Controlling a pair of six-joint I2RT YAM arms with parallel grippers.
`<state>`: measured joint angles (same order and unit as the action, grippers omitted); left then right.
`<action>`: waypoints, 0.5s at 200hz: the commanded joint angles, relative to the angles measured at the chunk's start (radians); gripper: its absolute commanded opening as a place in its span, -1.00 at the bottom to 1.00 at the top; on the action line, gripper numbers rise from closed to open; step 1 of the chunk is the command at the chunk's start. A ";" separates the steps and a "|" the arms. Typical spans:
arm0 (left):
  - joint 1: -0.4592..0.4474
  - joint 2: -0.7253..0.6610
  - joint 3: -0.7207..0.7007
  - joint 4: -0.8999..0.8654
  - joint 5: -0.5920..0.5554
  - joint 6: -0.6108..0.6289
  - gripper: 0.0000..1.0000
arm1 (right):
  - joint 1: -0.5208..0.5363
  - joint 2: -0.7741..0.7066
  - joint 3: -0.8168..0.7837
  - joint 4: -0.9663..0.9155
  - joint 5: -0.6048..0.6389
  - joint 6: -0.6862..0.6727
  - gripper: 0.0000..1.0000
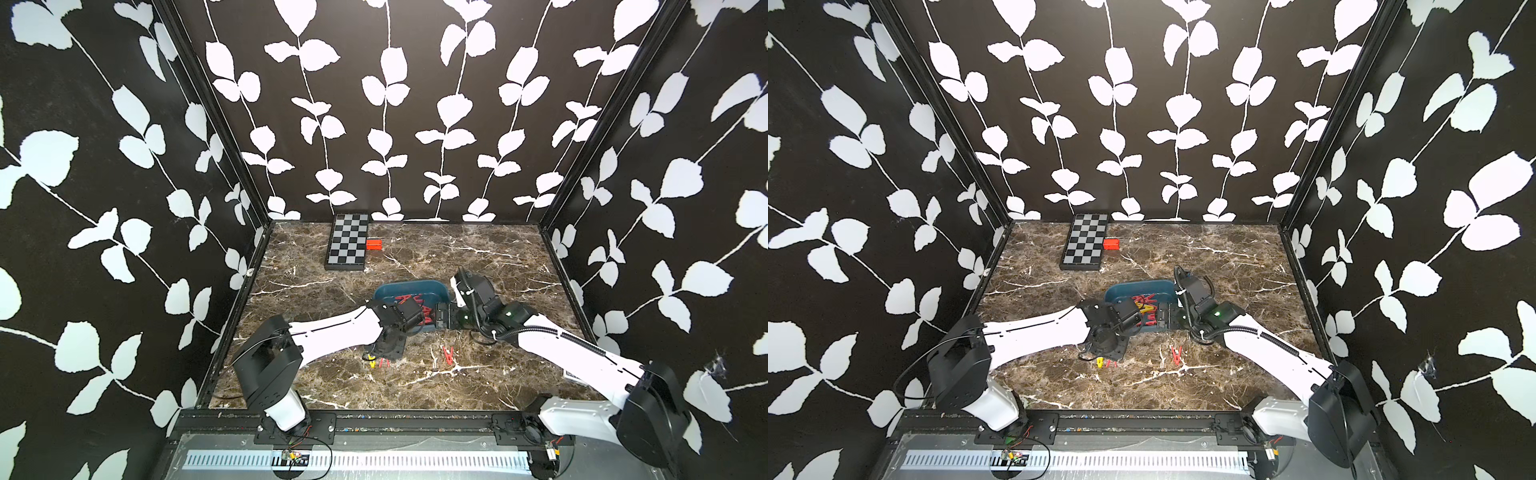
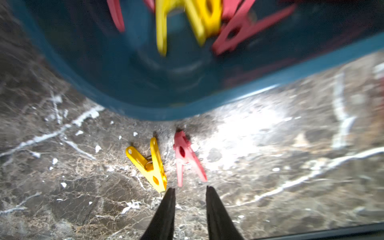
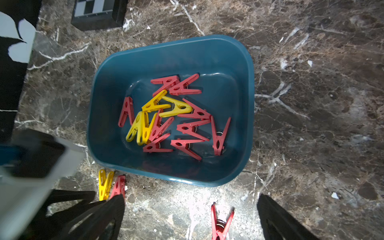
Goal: Take the clothespins out of the storage box
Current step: Place the clothespin at the center of the board.
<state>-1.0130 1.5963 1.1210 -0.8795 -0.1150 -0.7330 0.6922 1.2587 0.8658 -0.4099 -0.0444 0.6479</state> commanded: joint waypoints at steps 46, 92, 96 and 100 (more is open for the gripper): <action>0.088 -0.080 0.111 -0.036 -0.034 0.063 -0.04 | 0.006 0.162 0.180 -0.052 0.038 -0.144 0.98; 0.186 -0.113 0.095 0.038 0.012 0.091 0.61 | 0.005 0.304 0.291 -0.064 0.031 -0.294 0.79; 0.192 -0.113 0.095 0.042 0.015 0.092 0.67 | 0.004 0.317 0.303 -0.069 0.029 -0.306 0.75; 0.198 -0.112 0.094 0.045 0.019 0.097 0.75 | 0.004 0.330 0.312 -0.073 0.025 -0.320 0.69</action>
<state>-0.8452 1.5185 1.2175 -0.8642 -0.1223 -0.6617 0.6930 1.5295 1.1210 -0.4503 -0.0189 0.4423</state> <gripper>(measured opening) 0.804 0.899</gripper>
